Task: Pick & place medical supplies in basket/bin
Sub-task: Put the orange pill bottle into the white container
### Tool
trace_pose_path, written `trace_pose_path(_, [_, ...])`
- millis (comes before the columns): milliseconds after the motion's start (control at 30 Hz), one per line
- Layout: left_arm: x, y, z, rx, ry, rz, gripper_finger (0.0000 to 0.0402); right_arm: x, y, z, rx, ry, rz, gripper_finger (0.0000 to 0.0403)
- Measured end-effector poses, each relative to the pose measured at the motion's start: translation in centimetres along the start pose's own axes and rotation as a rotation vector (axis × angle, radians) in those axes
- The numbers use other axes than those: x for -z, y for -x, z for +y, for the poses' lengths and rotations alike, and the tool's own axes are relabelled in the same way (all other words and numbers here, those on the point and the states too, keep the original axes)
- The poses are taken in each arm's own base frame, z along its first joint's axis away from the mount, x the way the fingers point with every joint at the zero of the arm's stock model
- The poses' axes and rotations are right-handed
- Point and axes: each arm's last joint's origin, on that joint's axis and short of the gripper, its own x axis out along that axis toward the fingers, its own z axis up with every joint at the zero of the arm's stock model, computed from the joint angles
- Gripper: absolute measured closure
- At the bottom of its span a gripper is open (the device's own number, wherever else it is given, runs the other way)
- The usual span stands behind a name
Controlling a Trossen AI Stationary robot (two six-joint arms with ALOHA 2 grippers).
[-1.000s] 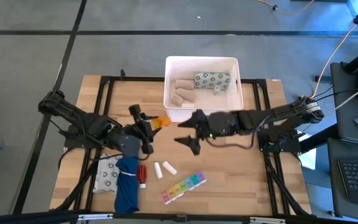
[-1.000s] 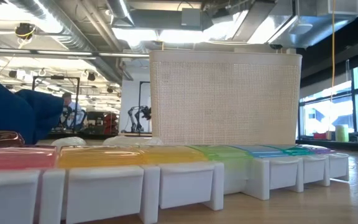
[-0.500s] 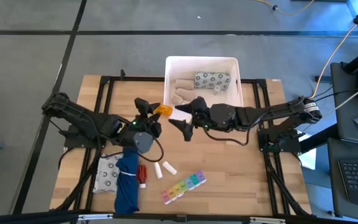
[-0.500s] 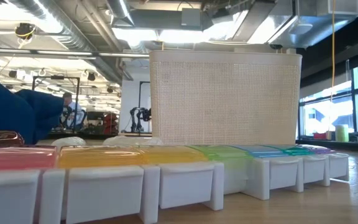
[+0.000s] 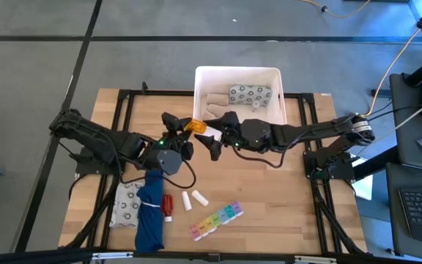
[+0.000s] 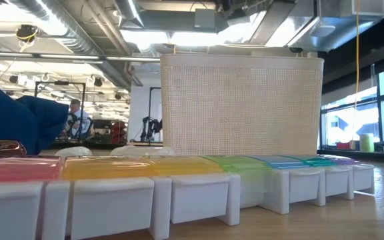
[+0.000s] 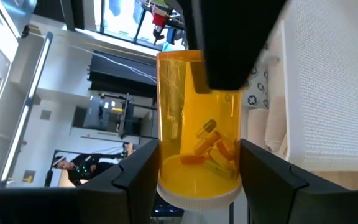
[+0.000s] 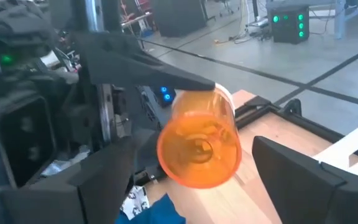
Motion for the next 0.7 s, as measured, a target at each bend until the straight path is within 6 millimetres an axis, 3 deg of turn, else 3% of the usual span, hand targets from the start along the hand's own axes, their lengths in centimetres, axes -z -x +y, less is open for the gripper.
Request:
trace_pose_path(433, [0.03,0.01,-0.01,-0.002,0.014,0.003,0.0203,0.02,-0.06,0.02,-0.013,0.015,0.003,0.0217])
trace_pose_path(700, [-0.06,0.26,-0.12,0.008,0.048,-0.010,0.0187,0.05,-0.03,0.12,-0.030,0.027,0.010,0.0230])
